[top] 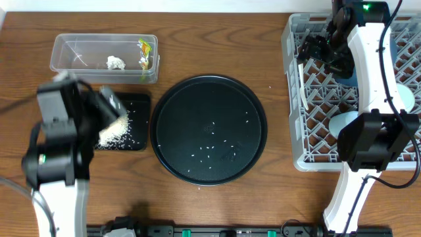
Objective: Sort waste into correct bins and load items into the dishwasher rack
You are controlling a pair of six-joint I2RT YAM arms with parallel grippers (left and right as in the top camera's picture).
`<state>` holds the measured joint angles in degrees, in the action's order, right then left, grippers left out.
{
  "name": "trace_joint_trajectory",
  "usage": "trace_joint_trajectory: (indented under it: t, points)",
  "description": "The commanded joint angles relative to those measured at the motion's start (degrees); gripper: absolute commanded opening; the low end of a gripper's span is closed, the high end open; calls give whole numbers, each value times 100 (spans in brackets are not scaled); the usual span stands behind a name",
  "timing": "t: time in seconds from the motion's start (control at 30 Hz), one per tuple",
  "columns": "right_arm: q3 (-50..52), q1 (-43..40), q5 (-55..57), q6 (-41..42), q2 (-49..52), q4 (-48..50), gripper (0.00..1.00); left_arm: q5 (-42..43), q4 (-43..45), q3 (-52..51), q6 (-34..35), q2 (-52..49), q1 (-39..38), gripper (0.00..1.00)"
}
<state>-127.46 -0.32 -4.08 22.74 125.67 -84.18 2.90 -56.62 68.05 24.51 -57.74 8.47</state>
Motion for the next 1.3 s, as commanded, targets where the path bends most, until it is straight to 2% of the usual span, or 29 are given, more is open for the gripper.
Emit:
trace_joint_trajectory:
  t: [0.0, 0.3, 0.53, 1.1, 1.27]
  points:
    - [-116, 74, 0, -72, -90, -4, 99, 208, -651, -24, 345, 452, 13, 98]
    - [-116, 74, 0, -72, -90, -4, 99, 208, -1864, -153, 496, 2017, 13, 98]
    - [-116, 74, 0, -70, -90, -4, 99, 208, -2354, -153, 494, 2404, 13, 98]
    - [-116, 74, 0, -72, -90, -4, 99, 205, -2389, -155, 494, 2533, -22, 98]
    - [-116, 74, -2, -72, -90, -4, 99, -271, -2389, -157, 299, 2959, -282, 98]
